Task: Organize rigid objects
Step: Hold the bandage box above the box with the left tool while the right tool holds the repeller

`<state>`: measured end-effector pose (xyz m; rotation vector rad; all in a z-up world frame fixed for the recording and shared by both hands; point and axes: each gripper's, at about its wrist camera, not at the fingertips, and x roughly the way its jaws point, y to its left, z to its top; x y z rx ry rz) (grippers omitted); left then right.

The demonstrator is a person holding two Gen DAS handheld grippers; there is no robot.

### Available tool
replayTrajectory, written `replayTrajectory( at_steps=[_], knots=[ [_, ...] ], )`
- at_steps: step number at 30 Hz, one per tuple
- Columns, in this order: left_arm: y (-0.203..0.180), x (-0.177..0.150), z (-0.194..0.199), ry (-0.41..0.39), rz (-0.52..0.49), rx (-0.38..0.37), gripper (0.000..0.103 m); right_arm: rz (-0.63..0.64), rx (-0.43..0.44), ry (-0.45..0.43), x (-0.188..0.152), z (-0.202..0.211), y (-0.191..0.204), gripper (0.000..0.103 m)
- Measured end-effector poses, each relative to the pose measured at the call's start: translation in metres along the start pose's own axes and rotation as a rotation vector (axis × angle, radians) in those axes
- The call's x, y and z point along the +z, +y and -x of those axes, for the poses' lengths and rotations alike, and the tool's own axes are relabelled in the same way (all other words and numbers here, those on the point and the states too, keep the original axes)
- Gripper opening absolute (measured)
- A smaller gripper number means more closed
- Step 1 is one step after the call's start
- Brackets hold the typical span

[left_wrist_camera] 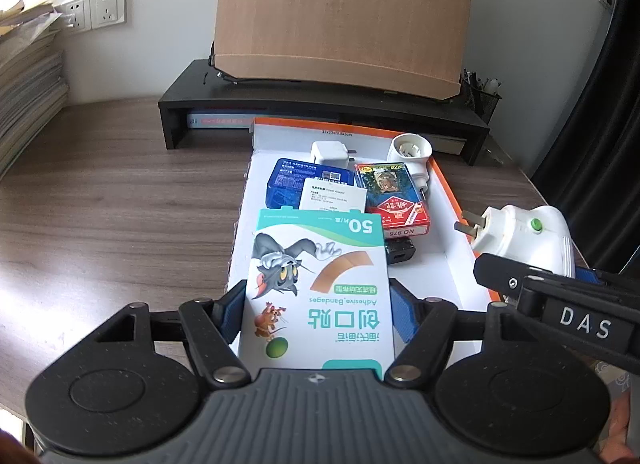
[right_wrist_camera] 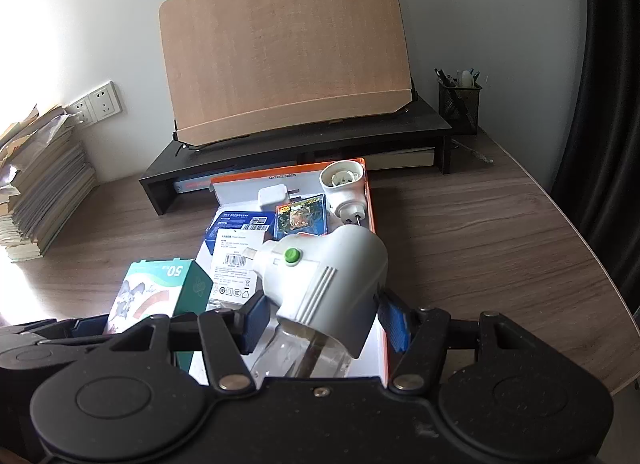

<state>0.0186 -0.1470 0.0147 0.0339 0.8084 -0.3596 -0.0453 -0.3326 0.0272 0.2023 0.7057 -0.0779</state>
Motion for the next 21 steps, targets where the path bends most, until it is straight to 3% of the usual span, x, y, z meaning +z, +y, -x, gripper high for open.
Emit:
replayTrajectory(
  at_steps=[21],
  knots=[
    [0.0006, -0.0024, -0.0028, 0.019, 0.024, 0.026, 0.072, 0.008, 0.029, 0.023, 0.0006, -0.0086, -0.0037, 0.072]
  ],
)
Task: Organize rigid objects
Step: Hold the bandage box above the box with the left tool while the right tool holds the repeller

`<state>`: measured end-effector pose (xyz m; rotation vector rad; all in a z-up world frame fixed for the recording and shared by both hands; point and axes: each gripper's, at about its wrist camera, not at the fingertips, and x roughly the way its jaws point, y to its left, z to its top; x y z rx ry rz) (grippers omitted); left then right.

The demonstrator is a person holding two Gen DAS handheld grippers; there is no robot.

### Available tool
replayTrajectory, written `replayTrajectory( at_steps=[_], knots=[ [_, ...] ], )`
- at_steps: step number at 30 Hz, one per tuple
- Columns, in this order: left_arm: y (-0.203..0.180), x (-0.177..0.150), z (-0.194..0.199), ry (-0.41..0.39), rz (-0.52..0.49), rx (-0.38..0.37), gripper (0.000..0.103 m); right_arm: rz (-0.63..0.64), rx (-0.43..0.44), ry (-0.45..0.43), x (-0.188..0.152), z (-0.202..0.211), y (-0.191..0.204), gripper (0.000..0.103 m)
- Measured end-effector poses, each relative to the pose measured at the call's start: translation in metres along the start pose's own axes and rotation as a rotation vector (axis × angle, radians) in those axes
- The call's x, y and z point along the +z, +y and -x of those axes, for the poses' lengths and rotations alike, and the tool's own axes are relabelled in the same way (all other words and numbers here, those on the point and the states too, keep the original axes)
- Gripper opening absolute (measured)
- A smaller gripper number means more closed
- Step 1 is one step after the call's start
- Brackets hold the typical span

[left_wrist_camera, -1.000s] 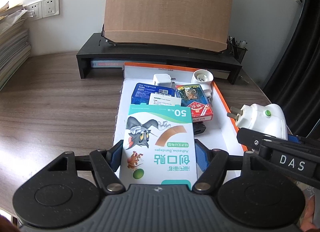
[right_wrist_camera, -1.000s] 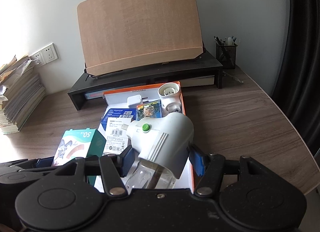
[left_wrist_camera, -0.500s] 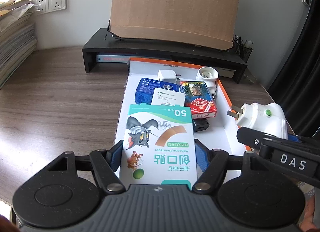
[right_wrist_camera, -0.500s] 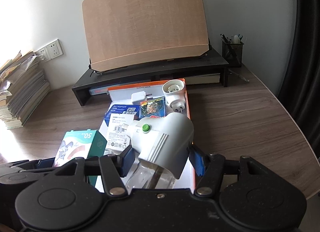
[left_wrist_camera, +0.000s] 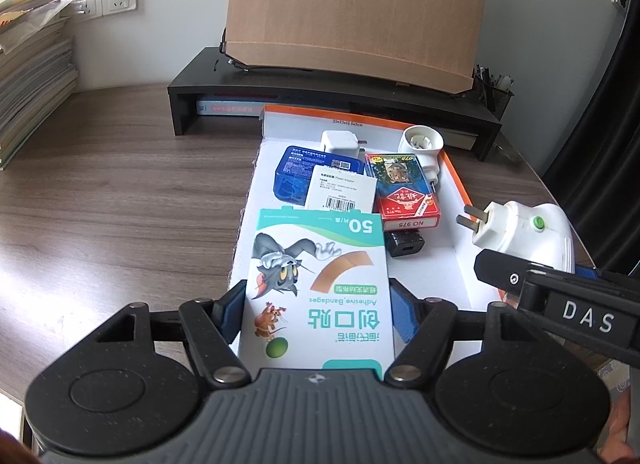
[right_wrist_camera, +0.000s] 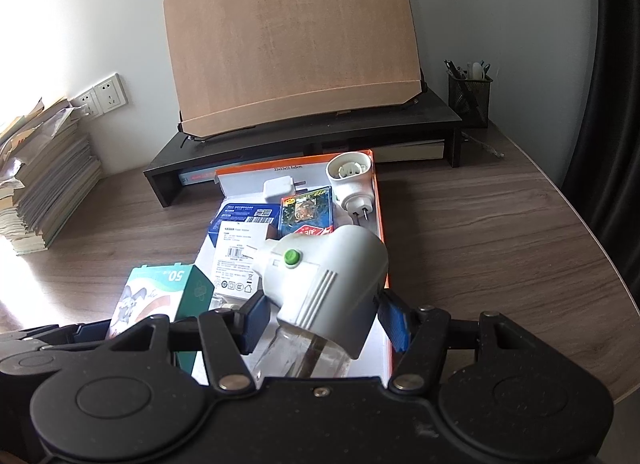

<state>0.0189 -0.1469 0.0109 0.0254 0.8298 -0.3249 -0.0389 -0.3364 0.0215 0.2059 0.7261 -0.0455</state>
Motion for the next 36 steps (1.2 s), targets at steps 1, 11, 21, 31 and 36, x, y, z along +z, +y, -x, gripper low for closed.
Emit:
replayTrajectory(
  at_steps=[1, 11, 21, 31, 36],
  knots=[
    [0.000, 0.000, 0.000, 0.001, 0.001, 0.001, 0.072, 0.000, 0.000, 0.001, 0.000, 0.000, 0.000, 0.072],
    [0.002, 0.000, -0.004, 0.013, -0.003, 0.001, 0.072, -0.009, 0.002, 0.009, 0.000, -0.006, 0.000, 0.072],
    [0.006, 0.000, -0.007, 0.023, -0.004, -0.003, 0.072, -0.010, 0.000, 0.015, 0.001, -0.012, 0.003, 0.072],
    [0.004, -0.001, -0.009, 0.028, -0.025, -0.023, 0.072, -0.010, -0.005, 0.024, 0.003, -0.017, 0.006, 0.072],
    [0.005, 0.000, -0.010, 0.031, -0.026, -0.025, 0.072, -0.014, -0.015, 0.027, 0.003, -0.022, 0.006, 0.072]
  ],
)
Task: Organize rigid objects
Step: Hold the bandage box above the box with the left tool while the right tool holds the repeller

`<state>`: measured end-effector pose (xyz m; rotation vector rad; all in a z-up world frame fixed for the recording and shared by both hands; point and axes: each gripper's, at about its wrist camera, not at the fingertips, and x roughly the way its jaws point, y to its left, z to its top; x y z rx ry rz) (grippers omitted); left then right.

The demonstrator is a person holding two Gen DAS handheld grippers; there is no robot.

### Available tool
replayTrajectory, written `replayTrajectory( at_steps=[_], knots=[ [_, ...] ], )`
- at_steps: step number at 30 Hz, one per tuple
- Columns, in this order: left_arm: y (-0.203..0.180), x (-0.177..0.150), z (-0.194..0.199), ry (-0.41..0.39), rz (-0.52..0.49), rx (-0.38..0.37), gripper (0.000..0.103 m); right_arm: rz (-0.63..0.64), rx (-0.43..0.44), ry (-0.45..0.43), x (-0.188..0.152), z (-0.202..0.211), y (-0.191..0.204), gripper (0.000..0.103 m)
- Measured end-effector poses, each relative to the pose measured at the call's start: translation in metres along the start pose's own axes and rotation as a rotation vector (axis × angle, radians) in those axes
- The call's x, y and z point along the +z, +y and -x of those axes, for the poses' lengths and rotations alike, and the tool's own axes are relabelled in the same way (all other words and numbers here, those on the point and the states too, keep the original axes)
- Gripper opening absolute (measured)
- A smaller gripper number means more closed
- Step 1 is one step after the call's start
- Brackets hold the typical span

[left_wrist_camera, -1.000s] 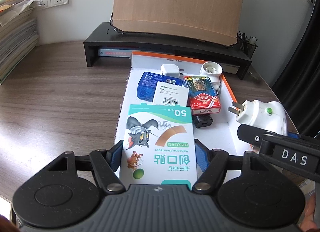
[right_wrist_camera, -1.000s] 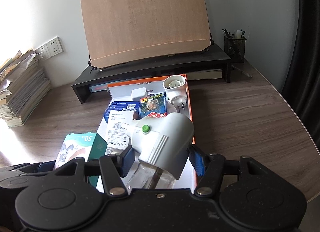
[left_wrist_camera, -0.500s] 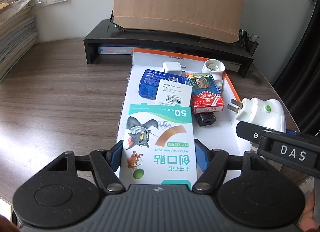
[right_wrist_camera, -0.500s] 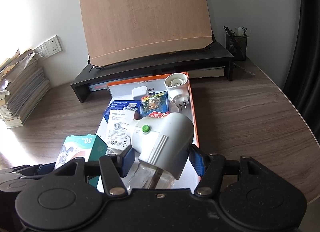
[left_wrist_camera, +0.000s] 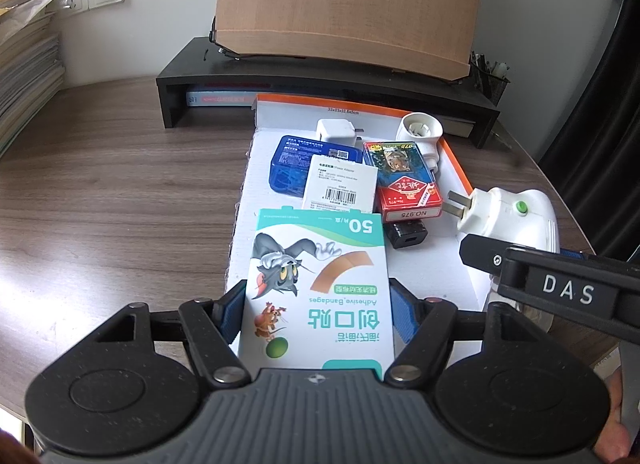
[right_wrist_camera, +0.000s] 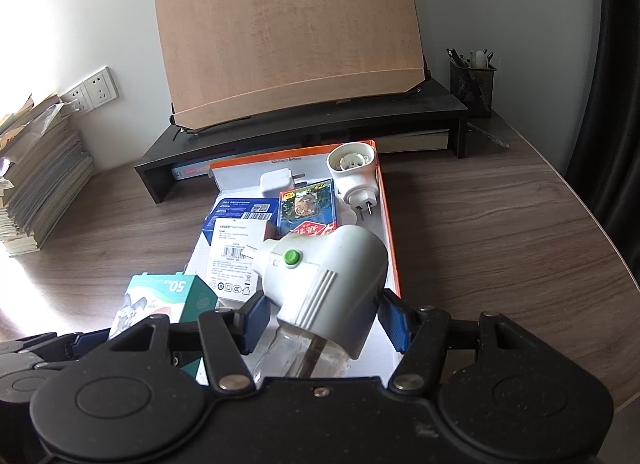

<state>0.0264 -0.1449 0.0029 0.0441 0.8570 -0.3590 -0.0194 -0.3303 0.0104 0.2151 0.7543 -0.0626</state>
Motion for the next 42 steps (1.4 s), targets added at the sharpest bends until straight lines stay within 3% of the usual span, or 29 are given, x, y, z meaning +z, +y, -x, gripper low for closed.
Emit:
replayTrajectory(
  at_steps=[42],
  knots=[
    [0.008, 0.003, -0.007, 0.015, -0.011, -0.017, 0.072, 0.009, -0.007, 0.040, 0.000, -0.015, 0.005, 0.072]
  ],
)
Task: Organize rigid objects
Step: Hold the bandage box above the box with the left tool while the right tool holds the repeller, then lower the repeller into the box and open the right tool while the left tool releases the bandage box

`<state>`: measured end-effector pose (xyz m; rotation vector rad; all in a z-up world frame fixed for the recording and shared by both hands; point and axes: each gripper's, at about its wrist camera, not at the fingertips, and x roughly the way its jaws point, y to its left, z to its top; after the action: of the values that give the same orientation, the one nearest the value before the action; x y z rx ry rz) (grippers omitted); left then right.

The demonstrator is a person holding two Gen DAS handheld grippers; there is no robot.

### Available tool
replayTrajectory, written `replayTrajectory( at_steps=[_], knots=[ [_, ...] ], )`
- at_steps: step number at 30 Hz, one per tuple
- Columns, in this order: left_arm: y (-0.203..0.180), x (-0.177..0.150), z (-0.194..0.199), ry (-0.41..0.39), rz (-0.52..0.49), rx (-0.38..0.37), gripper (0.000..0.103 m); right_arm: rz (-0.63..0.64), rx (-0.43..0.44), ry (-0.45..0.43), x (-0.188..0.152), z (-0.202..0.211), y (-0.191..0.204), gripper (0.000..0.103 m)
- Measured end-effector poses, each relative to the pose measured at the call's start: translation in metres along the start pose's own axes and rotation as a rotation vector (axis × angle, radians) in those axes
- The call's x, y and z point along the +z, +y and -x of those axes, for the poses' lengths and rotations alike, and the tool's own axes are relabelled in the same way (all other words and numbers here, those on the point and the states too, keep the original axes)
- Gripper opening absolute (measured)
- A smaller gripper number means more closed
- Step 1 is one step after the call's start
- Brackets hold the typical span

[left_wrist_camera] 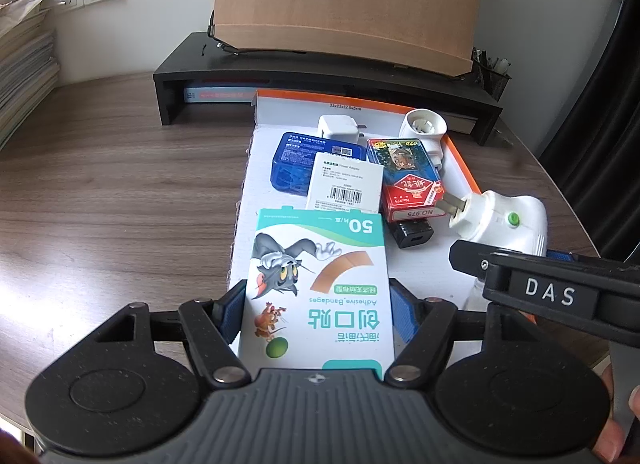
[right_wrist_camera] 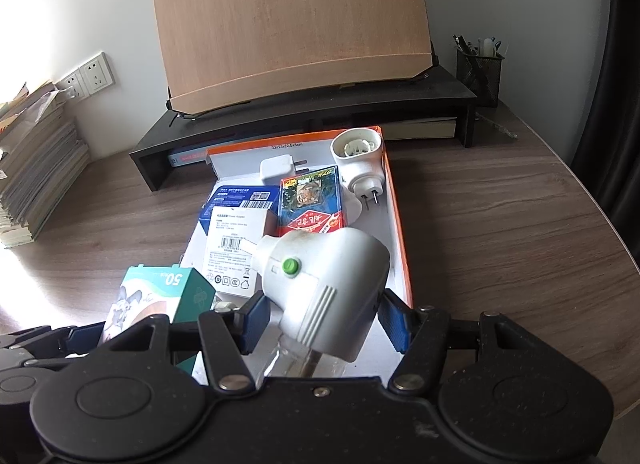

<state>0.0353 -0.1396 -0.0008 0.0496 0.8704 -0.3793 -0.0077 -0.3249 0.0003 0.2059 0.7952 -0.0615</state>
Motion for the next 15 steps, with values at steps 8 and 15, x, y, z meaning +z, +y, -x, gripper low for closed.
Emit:
replayTrajectory(
  at_steps=[8, 15],
  knots=[
    [0.0026, 0.0015, -0.0034, 0.004, 0.001, -0.003, 0.072, 0.011, 0.003, 0.000, 0.0022, -0.0043, 0.0012, 0.066],
    [0.0019, 0.0024, -0.0051, 0.007, -0.004, -0.012, 0.072, 0.007, 0.006, -0.008, 0.0047, -0.0042, 0.0004, 0.065]
  ],
)
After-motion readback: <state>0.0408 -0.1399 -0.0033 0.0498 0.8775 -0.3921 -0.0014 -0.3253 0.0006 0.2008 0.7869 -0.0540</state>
